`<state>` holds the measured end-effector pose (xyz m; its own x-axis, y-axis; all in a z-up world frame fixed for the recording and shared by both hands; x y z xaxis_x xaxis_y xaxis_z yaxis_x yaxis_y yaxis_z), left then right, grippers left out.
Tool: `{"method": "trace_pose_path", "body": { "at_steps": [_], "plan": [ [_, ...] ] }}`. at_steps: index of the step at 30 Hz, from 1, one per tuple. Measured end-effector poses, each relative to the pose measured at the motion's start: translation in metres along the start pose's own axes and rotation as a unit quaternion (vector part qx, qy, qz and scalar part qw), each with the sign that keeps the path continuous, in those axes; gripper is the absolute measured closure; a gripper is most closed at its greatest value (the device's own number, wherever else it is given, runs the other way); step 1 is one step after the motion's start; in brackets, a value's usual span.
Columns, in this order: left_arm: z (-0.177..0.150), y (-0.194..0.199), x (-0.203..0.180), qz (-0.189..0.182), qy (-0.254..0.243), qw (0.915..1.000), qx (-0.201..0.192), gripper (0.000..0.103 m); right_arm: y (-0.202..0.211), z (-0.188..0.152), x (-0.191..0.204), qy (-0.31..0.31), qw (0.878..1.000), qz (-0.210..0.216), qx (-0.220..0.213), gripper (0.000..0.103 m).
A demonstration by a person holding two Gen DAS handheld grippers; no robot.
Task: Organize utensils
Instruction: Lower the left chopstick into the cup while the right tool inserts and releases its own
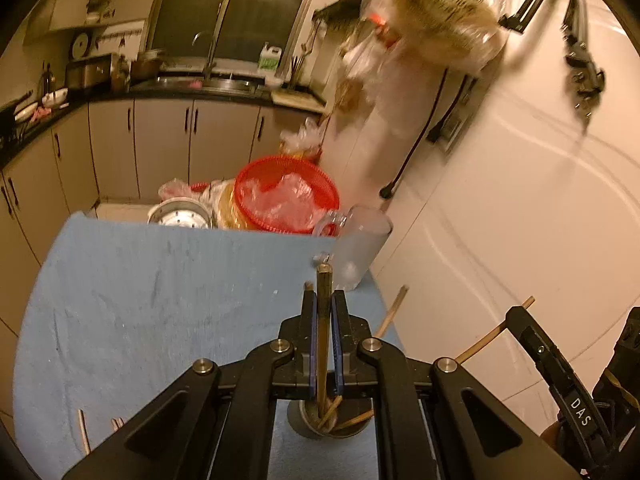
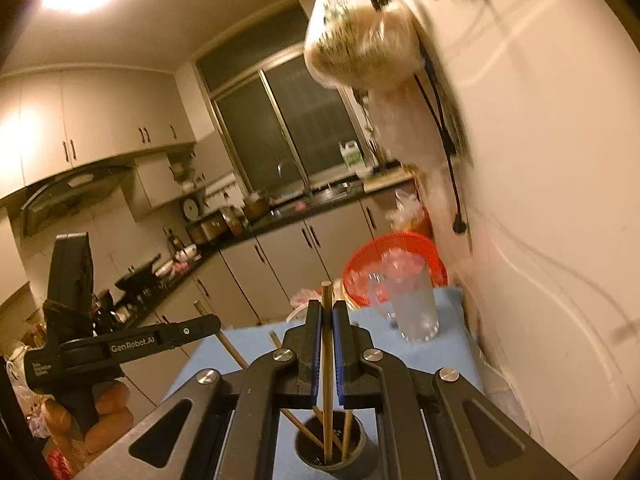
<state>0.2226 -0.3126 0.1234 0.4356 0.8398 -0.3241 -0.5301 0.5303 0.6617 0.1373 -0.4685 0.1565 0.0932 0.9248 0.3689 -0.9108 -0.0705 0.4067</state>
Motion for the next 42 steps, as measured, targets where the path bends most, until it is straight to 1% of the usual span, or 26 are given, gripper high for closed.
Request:
{"method": "trace_pose_path", "body": {
  "at_steps": [5,9,12,15,18,20,25,26,27,28,29,30,31,33,35,37,39,42],
  "plan": [
    [-0.016,-0.024,0.009,0.010,0.006,0.9996,0.026,0.096,-0.028,-0.025,-0.015,-0.015,0.999,-0.009,0.038,0.097],
    [-0.023,-0.040,0.010,0.005,0.006,0.9989,0.045,0.096,-0.044,-0.038,-0.024,-0.026,0.998,-0.008,0.059,0.097],
    [-0.024,-0.041,0.006,0.003,-0.004,0.9992,0.040,0.096,-0.049,-0.043,-0.025,-0.023,0.998,-0.006,0.063,0.095],
    [-0.025,-0.038,0.002,-0.006,-0.010,0.9992,0.039,0.096,-0.051,-0.042,-0.023,-0.024,0.998,-0.002,0.065,0.095],
    [-0.023,-0.034,0.001,-0.008,-0.012,0.9993,0.036,0.096,-0.047,-0.038,-0.022,-0.029,0.998,0.002,0.061,0.091],
    [-0.023,-0.029,0.000,-0.010,-0.010,0.9994,0.032,0.096,-0.038,-0.036,-0.021,-0.032,0.998,0.004,0.052,0.091],
    [-0.025,-0.001,0.001,-0.016,-0.010,0.9997,0.011,0.096,-0.002,-0.032,-0.007,-0.025,0.999,0.016,0.022,0.090],
    [-0.027,0.005,0.002,-0.014,-0.012,0.9998,0.006,0.096,0.003,-0.034,-0.004,-0.021,0.999,0.019,0.021,0.089],
    [-0.031,0.014,0.005,-0.011,-0.013,0.9999,0.000,0.096,0.007,-0.038,0.000,-0.018,0.999,0.021,0.022,0.084],
    [-0.035,0.021,0.009,-0.010,-0.011,0.9999,-0.004,0.095,0.012,-0.045,0.007,-0.014,0.999,0.028,0.026,0.075],
    [-0.038,0.025,0.011,-0.009,-0.009,0.9999,-0.007,0.095,0.013,-0.050,0.013,-0.011,0.999,0.033,0.031,0.070],
    [-0.045,0.033,0.017,-0.004,-0.008,0.9999,-0.008,0.095,0.014,-0.060,0.021,-0.007,0.998,0.042,0.039,0.061],
    [-0.051,0.037,0.022,0.000,-0.008,0.9999,-0.009,0.095,0.015,-0.066,0.025,-0.004,0.998,0.047,0.043,0.057],
    [-0.063,0.046,0.035,0.011,-0.005,0.9999,-0.012,0.095,0.014,-0.088,0.042,0.006,0.997,0.061,0.054,0.057],
    [-0.081,0.056,0.053,0.024,0.004,0.9996,-0.013,0.095,0.009,-0.112,0.059,0.018,0.994,0.077,0.077,0.057],
    [-0.099,0.063,0.072,0.030,0.015,0.9994,-0.005,0.095,0.002,-0.135,0.073,0.021,0.991,0.090,0.099,0.057],
    [-0.117,0.068,0.094,0.047,0.023,0.9986,0.000,0.095,-0.009,-0.162,0.087,0.021,0.986,0.108,0.129,0.057],
    [-0.151,0.076,0.136,0.068,0.051,0.9962,0.018,0.095,-0.022,-0.192,0.100,0.021,0.980,0.118,0.157,0.057]
  ]
}}
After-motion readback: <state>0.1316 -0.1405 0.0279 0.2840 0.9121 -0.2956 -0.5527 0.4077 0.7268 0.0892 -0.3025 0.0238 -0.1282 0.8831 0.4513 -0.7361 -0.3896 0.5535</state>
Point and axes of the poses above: each gripper's, at about its wrist camera, not at the fingertips, and y roughly against the way its jaws point, x to its left, z to its top, the point moved 8 cm from there along -y, roughly the way its jaws point, and after that the axes turned 3 degrees about x, right-handed, at the moved point
